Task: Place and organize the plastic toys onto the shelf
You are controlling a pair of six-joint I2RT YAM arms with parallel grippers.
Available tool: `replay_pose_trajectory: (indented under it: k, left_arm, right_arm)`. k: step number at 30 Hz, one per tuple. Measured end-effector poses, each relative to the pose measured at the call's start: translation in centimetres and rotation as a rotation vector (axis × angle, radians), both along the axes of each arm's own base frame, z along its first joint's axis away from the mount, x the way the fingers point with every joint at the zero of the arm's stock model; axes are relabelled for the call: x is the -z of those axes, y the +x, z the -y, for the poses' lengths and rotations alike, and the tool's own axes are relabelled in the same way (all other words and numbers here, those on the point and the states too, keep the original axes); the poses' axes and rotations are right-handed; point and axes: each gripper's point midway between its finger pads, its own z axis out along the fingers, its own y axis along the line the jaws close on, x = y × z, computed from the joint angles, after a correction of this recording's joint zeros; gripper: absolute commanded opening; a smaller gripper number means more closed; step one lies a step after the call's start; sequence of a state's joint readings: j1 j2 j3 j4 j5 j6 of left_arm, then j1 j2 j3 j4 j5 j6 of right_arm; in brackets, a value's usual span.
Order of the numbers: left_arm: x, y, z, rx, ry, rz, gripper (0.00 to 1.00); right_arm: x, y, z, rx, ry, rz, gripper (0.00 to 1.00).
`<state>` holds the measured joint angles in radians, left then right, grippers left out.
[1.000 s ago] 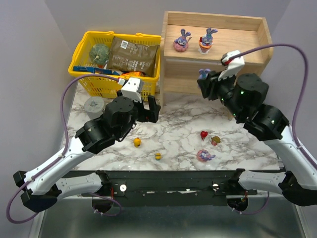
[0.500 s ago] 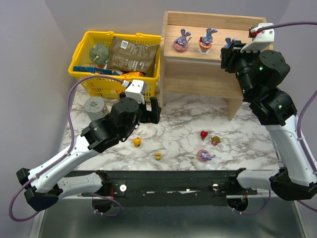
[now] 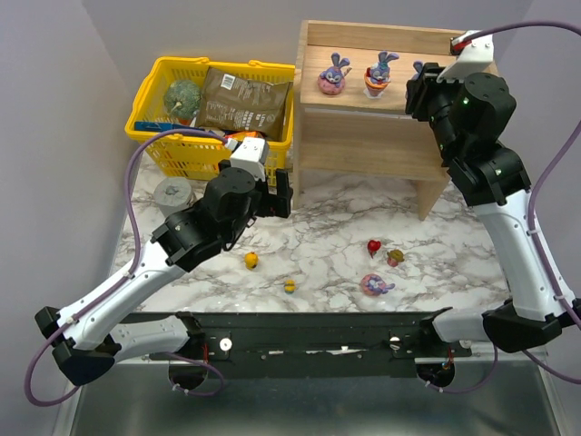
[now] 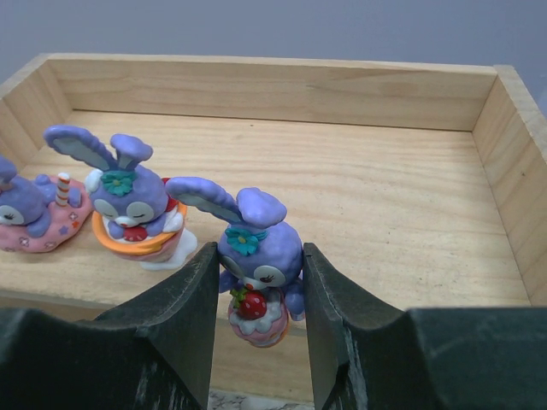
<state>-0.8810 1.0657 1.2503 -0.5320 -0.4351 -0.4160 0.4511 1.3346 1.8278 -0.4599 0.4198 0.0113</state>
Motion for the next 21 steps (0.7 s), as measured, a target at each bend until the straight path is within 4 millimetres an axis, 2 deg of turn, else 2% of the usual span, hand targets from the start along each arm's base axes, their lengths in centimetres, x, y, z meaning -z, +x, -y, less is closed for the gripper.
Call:
replay_pose_trajectory:
  k: [21]
  left_arm:
    - [0.7, 1.4, -0.7, 0.007, 0.025, -0.021, 0.99]
  right_arm:
    - [1.9, 2.8, 0.7, -0.012, 0.065, -0.049, 0.05]
